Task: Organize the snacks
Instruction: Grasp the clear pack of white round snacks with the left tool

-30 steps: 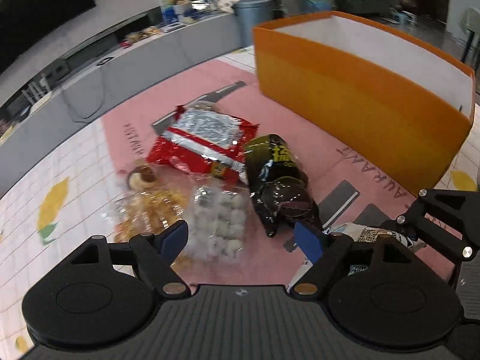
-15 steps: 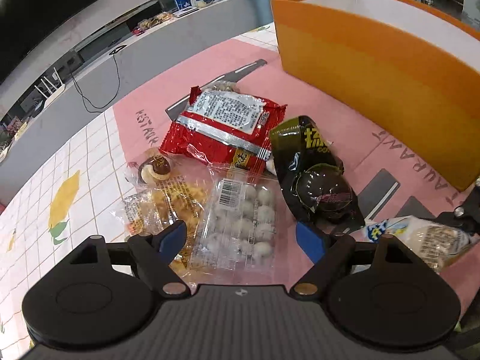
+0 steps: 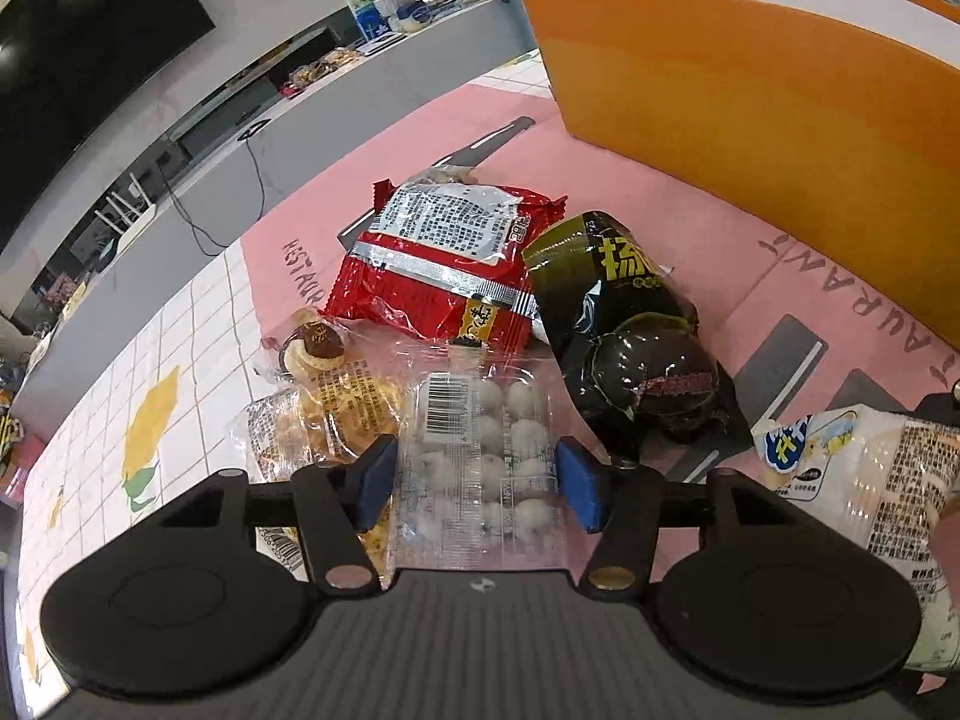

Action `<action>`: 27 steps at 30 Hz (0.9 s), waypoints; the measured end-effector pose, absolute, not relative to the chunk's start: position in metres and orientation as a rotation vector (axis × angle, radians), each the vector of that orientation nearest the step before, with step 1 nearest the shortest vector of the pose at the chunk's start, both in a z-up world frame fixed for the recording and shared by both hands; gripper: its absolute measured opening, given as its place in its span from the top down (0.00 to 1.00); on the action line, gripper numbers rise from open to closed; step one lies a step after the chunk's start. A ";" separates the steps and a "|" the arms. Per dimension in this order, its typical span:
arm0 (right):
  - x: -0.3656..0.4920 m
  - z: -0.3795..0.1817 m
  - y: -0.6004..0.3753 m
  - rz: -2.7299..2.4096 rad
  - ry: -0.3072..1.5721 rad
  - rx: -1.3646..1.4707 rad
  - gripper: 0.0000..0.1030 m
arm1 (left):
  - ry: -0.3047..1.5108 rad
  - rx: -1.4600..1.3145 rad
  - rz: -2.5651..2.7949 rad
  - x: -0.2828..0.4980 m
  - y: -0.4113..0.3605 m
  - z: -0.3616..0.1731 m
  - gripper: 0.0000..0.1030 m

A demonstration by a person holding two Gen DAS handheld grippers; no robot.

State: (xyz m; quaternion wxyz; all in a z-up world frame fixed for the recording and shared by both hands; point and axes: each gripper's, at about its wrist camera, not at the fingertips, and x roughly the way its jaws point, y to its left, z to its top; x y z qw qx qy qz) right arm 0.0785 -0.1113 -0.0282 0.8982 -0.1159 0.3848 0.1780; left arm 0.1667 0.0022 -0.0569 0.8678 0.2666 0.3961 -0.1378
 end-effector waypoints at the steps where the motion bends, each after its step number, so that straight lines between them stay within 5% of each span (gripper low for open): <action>1: 0.079 -0.028 -0.111 0.367 0.798 -0.240 0.38 | 0.834 0.545 -0.286 0.167 0.003 -0.056 0.41; 27: 0.069 -0.007 -0.126 0.393 0.693 -0.076 0.40 | 0.699 0.083 -0.288 0.113 0.051 0.020 0.44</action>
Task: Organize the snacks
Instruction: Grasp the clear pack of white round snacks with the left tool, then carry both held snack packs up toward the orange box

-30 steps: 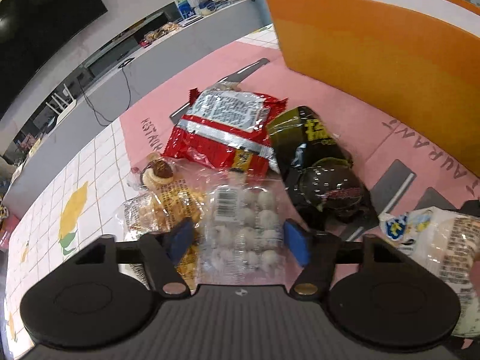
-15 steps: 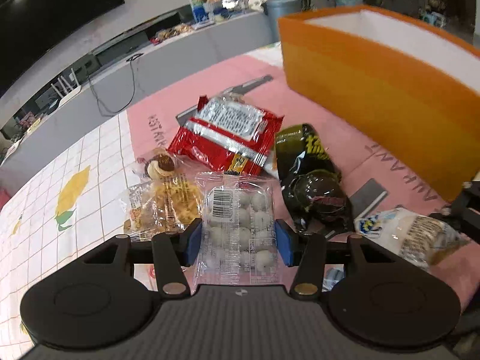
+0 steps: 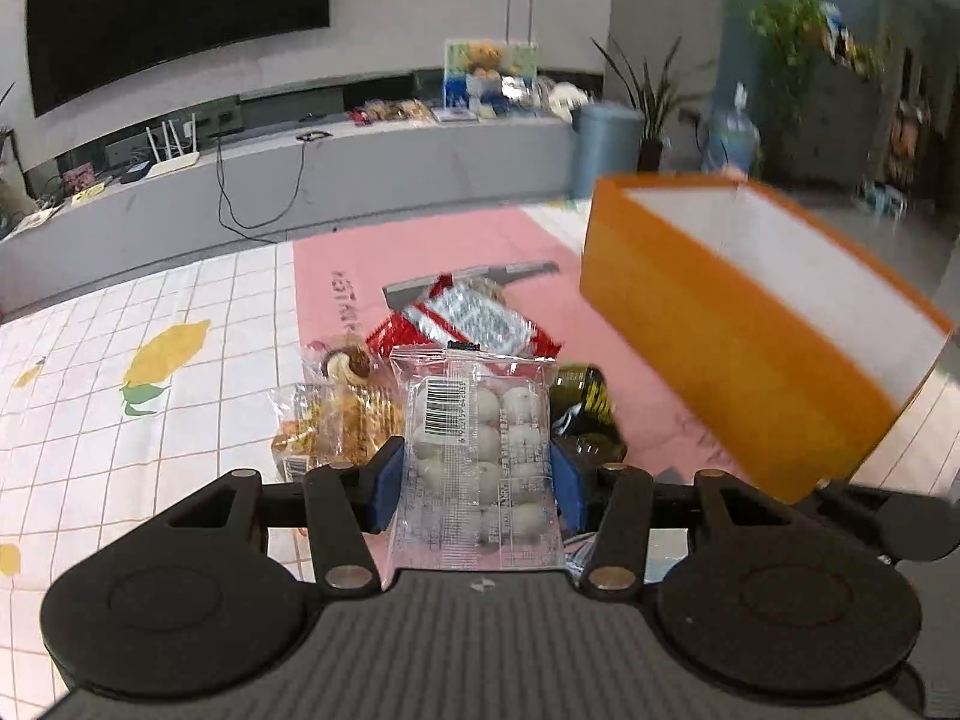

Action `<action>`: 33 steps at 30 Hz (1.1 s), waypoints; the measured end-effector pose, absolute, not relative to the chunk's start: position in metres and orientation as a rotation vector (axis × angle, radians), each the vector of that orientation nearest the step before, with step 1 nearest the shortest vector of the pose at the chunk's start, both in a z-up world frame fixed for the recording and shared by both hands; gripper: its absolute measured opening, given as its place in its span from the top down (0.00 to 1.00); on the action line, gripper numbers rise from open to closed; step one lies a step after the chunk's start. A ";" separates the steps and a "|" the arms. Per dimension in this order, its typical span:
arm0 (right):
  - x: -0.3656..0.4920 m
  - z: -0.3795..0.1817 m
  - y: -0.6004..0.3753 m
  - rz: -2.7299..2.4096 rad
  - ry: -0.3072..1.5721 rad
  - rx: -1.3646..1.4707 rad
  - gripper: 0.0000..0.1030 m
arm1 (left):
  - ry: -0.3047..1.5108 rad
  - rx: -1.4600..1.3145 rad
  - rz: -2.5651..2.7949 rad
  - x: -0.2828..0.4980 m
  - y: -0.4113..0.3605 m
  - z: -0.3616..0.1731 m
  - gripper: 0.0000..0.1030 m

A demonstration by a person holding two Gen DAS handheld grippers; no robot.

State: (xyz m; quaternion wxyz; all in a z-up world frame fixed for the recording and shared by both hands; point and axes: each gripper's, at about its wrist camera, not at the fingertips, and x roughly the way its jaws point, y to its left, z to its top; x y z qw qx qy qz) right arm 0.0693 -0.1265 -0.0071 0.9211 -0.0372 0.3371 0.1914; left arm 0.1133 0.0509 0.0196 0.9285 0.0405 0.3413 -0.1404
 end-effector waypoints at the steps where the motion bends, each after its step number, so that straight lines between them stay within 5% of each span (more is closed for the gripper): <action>1: 0.068 -0.004 -0.128 0.395 0.675 -0.059 0.40 | 0.688 0.072 -0.285 0.111 0.052 0.023 0.44; 15: 0.064 0.033 -0.159 0.385 0.548 0.077 0.40 | 0.558 -0.029 -0.303 0.086 0.054 0.064 0.44; 33: 0.073 0.091 -0.318 0.201 0.437 0.309 0.40 | 0.499 -0.142 -0.339 0.094 0.005 0.090 0.44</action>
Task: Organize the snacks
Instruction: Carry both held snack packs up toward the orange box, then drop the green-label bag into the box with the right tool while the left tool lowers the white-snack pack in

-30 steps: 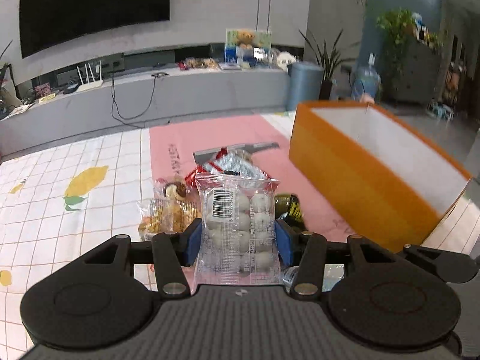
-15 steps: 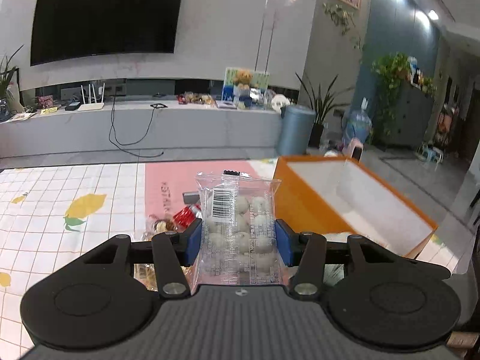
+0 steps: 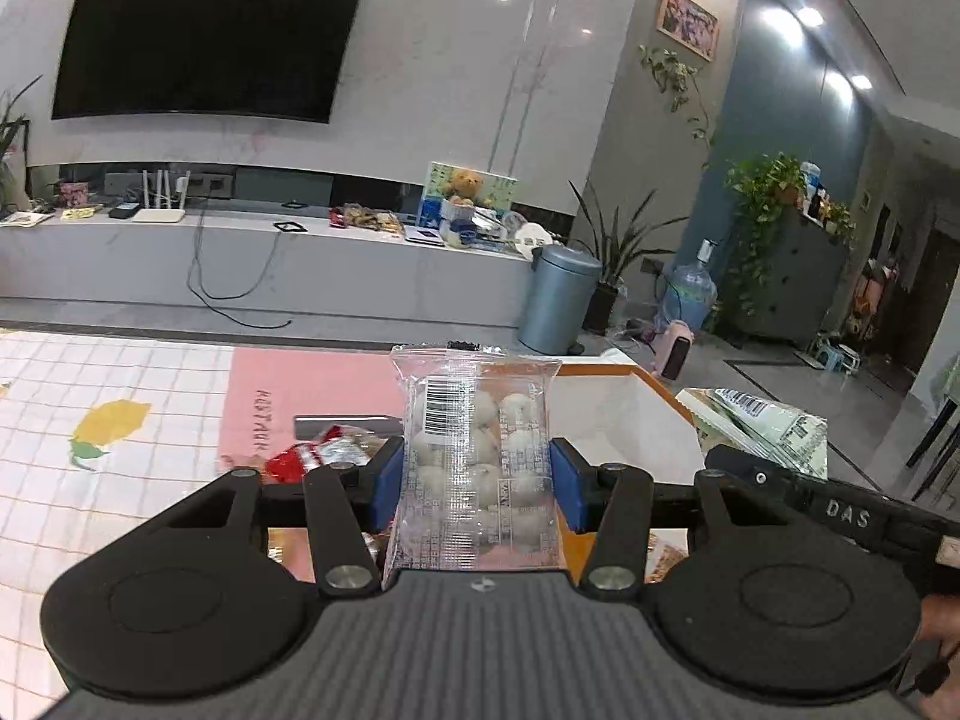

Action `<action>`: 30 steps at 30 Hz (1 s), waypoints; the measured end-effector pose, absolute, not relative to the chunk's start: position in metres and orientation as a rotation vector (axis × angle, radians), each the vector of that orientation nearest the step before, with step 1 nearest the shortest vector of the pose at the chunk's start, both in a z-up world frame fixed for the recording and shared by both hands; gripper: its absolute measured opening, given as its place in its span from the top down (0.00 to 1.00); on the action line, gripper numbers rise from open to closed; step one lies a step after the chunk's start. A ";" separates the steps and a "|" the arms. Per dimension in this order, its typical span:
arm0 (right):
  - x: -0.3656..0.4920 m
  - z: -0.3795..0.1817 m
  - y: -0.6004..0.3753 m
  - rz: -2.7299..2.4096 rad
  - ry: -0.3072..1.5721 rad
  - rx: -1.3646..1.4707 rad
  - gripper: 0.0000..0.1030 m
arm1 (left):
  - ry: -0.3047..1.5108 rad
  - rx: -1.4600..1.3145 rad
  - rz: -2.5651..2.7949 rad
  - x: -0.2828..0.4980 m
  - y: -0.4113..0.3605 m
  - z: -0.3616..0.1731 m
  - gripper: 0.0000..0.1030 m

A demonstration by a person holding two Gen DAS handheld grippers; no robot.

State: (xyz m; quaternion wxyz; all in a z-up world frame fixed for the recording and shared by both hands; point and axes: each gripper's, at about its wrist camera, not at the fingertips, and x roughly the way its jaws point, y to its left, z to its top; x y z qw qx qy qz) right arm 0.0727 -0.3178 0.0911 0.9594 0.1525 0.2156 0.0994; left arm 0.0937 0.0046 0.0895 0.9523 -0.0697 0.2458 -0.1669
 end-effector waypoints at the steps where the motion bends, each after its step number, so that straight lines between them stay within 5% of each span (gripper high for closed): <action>1: 0.080 0.086 -0.327 0.214 0.467 0.353 0.40 | 0.501 -0.135 -0.347 0.095 0.001 0.089 0.44; 13: 0.158 0.035 -0.331 0.211 0.788 0.585 0.39 | 0.564 -0.128 -0.438 0.111 -0.022 0.069 0.44; 17: 0.163 0.034 -0.322 0.231 0.806 0.588 0.33 | 0.589 -0.130 -0.428 0.113 -0.020 0.062 0.44; 19: 0.166 0.033 -0.325 0.242 0.806 0.595 0.22 | 0.592 -0.133 -0.426 0.113 -0.018 0.062 0.44; 30: 0.146 0.047 -0.341 0.279 0.736 0.649 0.14 | 0.600 -0.105 -0.429 0.107 -0.028 0.061 0.44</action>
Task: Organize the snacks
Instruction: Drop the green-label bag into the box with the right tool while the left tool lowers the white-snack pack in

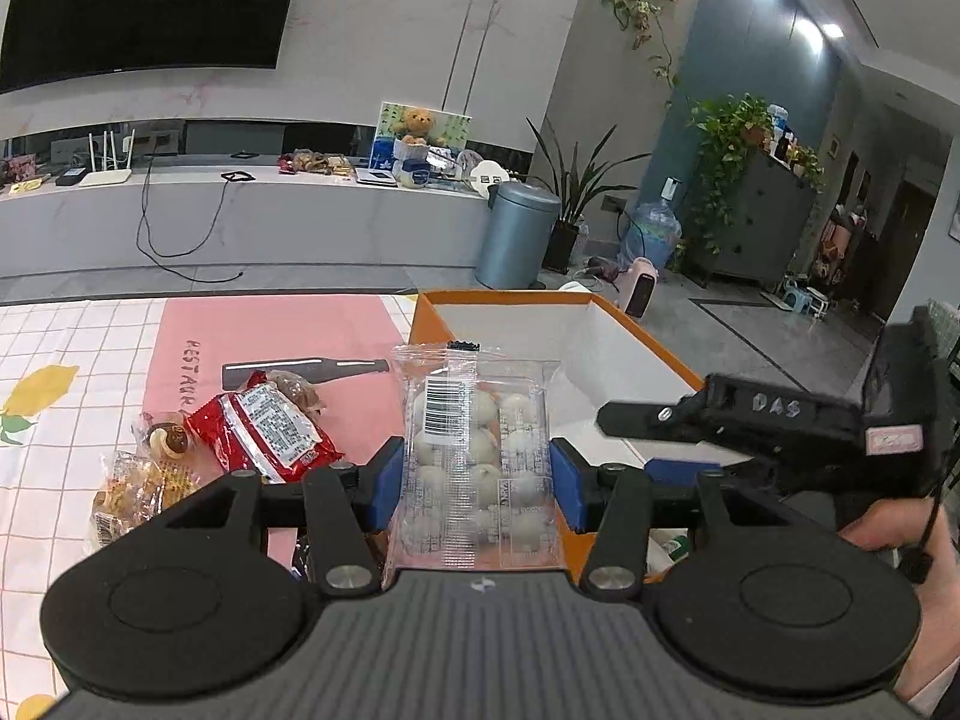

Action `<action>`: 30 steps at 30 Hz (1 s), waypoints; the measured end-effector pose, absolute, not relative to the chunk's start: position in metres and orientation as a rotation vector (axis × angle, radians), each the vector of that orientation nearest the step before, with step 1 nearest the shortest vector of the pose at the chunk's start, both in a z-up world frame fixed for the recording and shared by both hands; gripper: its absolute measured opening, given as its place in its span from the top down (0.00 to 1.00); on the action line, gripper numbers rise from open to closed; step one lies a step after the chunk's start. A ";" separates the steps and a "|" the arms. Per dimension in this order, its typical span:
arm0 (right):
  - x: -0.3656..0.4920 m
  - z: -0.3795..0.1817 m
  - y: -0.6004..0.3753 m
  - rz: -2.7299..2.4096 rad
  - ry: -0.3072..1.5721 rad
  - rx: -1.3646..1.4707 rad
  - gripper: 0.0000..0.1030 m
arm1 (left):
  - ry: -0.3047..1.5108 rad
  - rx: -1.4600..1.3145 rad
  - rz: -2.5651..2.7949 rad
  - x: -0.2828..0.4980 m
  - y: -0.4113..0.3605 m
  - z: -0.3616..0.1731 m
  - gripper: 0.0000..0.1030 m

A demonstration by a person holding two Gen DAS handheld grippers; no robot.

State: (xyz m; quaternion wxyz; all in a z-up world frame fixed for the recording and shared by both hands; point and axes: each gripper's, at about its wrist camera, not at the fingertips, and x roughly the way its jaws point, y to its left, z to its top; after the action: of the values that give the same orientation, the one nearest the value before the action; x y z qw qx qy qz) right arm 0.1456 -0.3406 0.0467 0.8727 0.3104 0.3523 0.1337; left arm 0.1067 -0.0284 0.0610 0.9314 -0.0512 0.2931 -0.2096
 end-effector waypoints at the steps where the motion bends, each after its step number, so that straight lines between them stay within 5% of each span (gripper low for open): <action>1: 0.143 0.049 -0.343 0.273 0.724 0.653 0.14 | 0.601 -0.101 -0.431 0.107 -0.029 0.061 0.44; 12: 0.096 0.091 -0.372 0.000 0.549 0.489 0.09 | 0.608 -0.083 -0.457 0.099 -0.051 0.068 0.44; 30: 0.063 0.077 -0.453 -0.355 0.494 0.658 0.09 | 0.844 -0.229 -0.490 0.180 -0.181 0.035 0.44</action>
State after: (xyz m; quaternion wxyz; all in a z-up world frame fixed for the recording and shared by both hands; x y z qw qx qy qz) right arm 0.0629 -0.4534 0.0769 0.9013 0.3181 0.2391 -0.1714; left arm 0.1796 -0.1812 0.0353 0.8770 -0.1098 0.4046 -0.2348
